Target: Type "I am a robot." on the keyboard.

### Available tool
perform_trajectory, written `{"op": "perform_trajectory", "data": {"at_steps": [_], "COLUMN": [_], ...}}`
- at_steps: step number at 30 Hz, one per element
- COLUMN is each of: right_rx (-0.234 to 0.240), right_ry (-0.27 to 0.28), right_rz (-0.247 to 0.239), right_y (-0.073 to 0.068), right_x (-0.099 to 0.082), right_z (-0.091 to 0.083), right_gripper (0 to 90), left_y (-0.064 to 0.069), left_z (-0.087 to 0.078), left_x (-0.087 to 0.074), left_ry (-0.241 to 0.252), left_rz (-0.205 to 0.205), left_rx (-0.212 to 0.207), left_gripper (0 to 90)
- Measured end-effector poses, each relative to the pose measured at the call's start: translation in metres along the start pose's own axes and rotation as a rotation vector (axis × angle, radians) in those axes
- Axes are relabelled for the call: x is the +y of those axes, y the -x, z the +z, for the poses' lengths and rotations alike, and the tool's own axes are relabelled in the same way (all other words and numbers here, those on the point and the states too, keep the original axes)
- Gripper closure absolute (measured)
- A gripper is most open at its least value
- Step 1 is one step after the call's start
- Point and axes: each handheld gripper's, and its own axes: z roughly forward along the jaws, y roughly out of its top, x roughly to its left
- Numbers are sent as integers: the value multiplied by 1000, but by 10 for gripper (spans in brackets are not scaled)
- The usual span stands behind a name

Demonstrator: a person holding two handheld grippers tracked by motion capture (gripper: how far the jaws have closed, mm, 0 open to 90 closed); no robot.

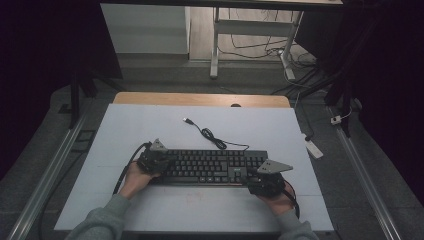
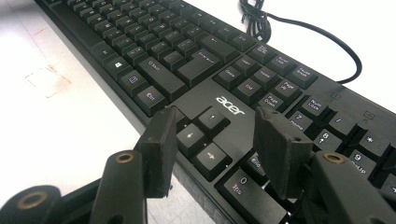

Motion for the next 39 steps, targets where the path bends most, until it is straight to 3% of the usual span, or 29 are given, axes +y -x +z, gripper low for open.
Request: {"op": "perform_trajectory", "data": {"at_steps": [3,7,13,17,22,26,30,39], "right_rx": [0,0,-1,1,-8,-4,-5,-11], "right_ry": [1,3,5,5,7,10,10,6], "right_rz": [2,2,1,1,4,2,4,-4], "right_y": [0,0,0,0,1,0,0,-1], "right_x": [0,0,0,0,-1,-1,-1,0], "right_z": [0,0,-1,-1,-2,-2,-1,-1], "right_gripper": [496,496,495,495,495,495,494,495], "left_y": [0,1,-2,-2,-1,1,5,6], "left_z": [-2,-10,-23,-31,-39,-46,-51,-51], "left_x": [0,2,0,0,-1,-2,-6,-9], "left_ry": [6,52,103,139,140,134,127,116], "left_rz": [1,-1,-34,-47,-57,-58,-39,-42], "left_rx": [3,-4,-37,-86,-94,-108,-110,-102], "left_gripper": [887,871,710,598,462,406,383,367]}}
